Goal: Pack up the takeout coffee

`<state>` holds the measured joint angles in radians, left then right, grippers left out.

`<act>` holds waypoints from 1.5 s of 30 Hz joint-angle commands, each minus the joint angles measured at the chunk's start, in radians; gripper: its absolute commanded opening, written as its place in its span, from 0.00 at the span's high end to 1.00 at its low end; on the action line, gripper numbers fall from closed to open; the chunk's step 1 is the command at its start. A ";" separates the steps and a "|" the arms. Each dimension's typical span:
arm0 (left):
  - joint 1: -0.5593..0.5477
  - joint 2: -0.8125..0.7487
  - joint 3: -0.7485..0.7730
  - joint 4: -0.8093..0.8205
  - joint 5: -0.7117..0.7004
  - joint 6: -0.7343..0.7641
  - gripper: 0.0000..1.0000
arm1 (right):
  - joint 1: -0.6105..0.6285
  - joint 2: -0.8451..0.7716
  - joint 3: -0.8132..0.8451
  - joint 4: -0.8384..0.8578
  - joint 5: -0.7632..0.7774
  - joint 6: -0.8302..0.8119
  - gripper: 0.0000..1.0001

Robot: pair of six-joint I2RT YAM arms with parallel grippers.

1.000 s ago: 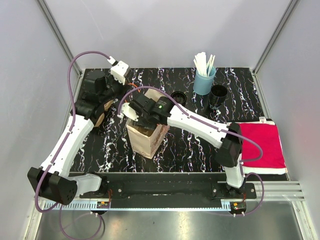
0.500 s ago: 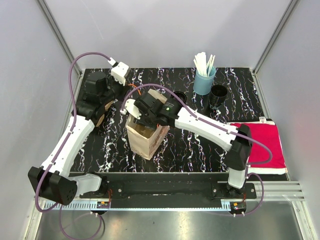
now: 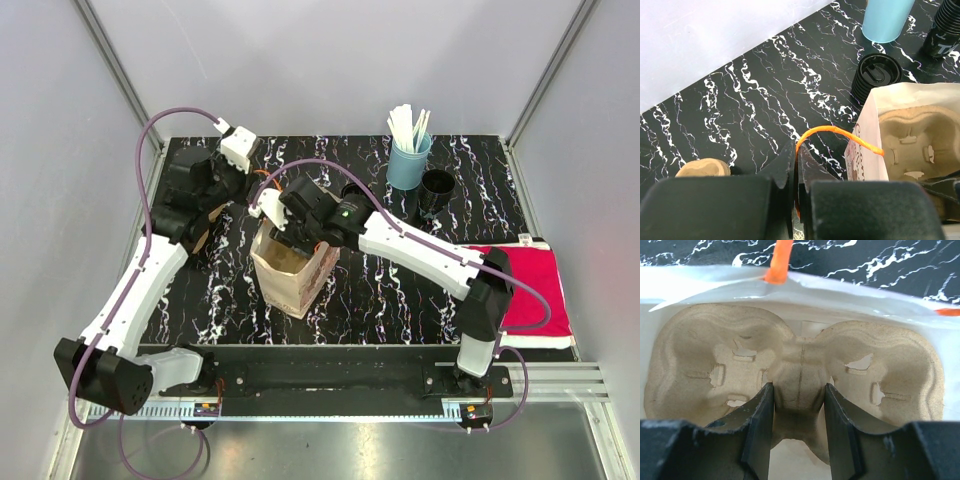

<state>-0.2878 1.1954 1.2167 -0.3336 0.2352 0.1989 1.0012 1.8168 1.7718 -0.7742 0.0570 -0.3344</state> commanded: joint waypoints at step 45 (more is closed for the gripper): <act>0.001 -0.042 -0.020 0.077 -0.011 -0.003 1.00 | -0.038 -0.019 -0.083 0.101 -0.158 0.063 0.59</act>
<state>-0.2878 1.1732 1.2011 -0.3199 0.2276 0.1989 0.9672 1.8168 1.6806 -0.6998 -0.0731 -0.2829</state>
